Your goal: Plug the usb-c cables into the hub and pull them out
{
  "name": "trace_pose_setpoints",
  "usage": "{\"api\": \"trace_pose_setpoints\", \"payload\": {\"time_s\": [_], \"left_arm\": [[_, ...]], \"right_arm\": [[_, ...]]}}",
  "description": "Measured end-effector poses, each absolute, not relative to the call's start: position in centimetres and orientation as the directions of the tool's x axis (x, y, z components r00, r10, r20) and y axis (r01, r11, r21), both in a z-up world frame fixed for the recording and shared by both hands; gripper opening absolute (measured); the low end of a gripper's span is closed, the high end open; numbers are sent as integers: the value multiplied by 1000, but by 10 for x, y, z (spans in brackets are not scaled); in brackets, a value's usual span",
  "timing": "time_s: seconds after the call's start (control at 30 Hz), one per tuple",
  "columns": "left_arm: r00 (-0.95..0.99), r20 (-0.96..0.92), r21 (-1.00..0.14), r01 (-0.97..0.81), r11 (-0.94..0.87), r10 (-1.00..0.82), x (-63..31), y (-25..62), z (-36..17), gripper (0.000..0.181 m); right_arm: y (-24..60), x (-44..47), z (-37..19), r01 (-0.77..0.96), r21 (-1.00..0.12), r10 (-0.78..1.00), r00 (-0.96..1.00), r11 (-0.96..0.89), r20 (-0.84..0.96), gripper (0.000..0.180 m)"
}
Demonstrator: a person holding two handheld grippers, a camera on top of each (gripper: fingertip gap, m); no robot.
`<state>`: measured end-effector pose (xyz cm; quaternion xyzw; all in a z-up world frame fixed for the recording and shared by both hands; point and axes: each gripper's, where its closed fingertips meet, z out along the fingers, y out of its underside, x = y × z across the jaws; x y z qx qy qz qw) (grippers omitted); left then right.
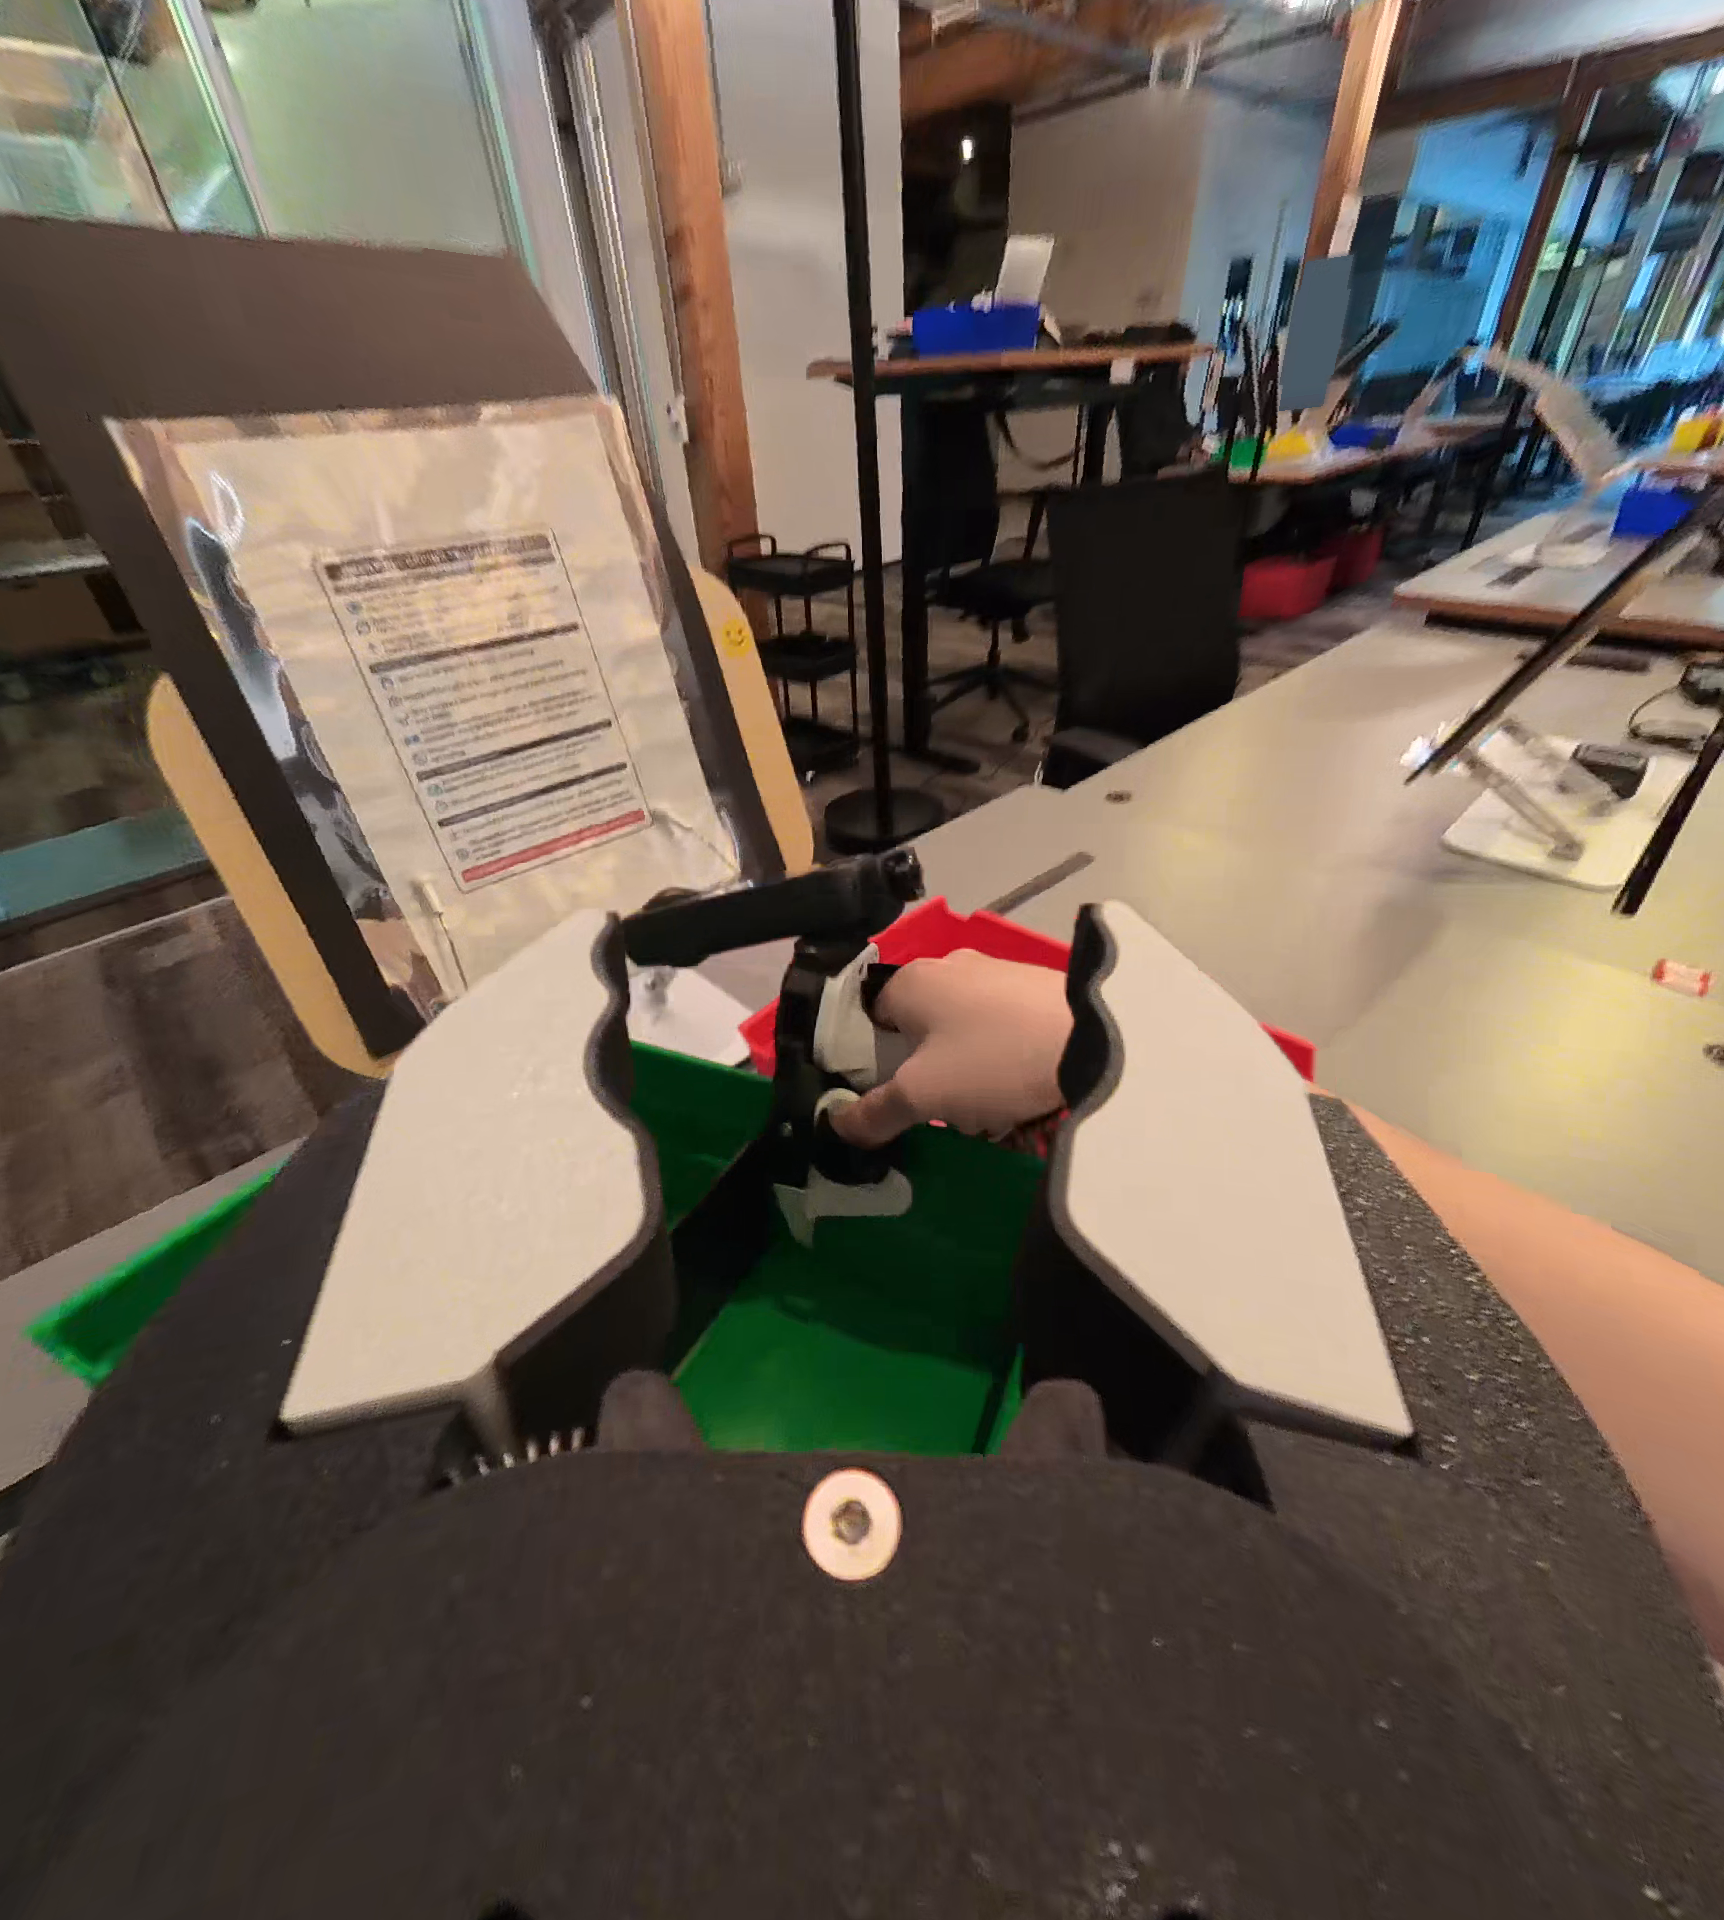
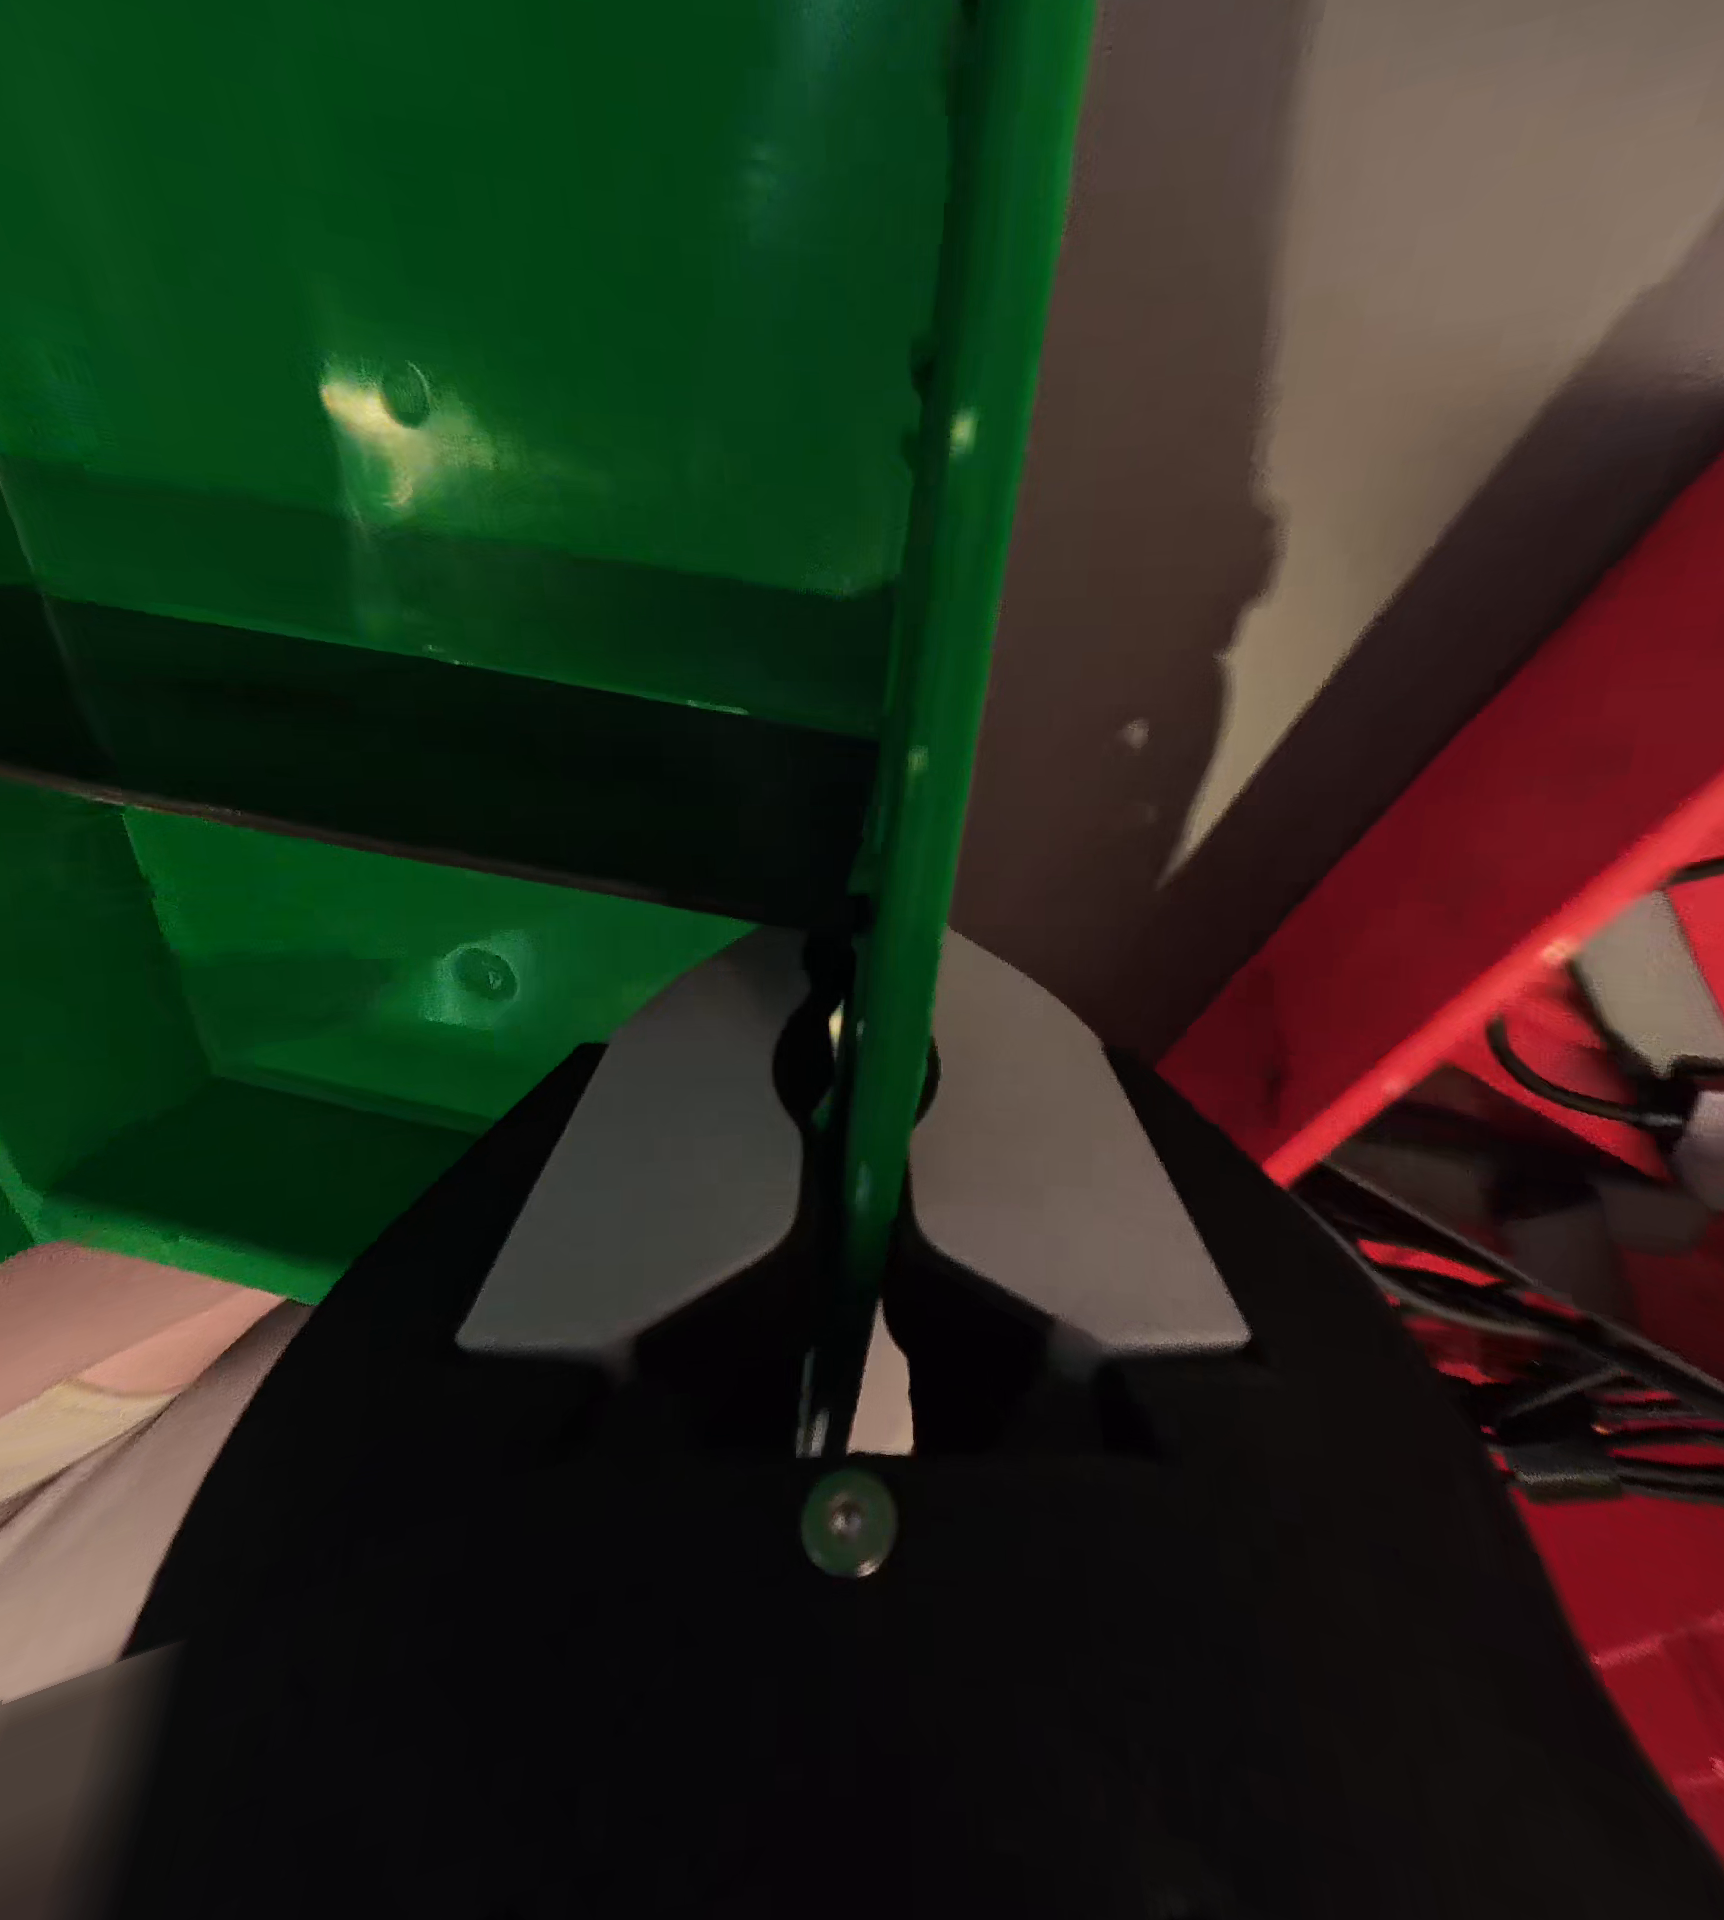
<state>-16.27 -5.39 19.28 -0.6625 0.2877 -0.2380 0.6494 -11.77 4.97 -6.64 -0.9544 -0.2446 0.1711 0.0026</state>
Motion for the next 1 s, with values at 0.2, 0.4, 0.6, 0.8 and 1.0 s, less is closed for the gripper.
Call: {"api": "trace_pose_setpoints", "payload": {"time_s": [0.2, 0.4, 0.6, 0.8, 1.0], "left_arm": [[628, 37, -970, 211, 123, -778, -180, -100, 239, 77], [572, 69, -993, 118, -1, -817, -159, -79, 213, 81], [633, 148, -915, -203, -348, -760, -102, 8, 105, 89], [649, 213, -740, -381, -554, -731, -38, 42, 5, 91], [665, 24, -554, -613, -564, -746, -28, 40, -63, 100]], "right_arm": [[57, -52, 0, 432, -158, 460, 818, -888, -345, 6], [36, 118, 26, 232, -156, 273, 897, -960, -348, 5], [-34, 297, -2, -77, -122, -41, 961, -990, -275, 7], [-114, 401, -61, -313, -14, -299, 920, -950, -253, 10], [-156, 430, -110, -358, 43, -356, 897, -933, -263, 10]]}}
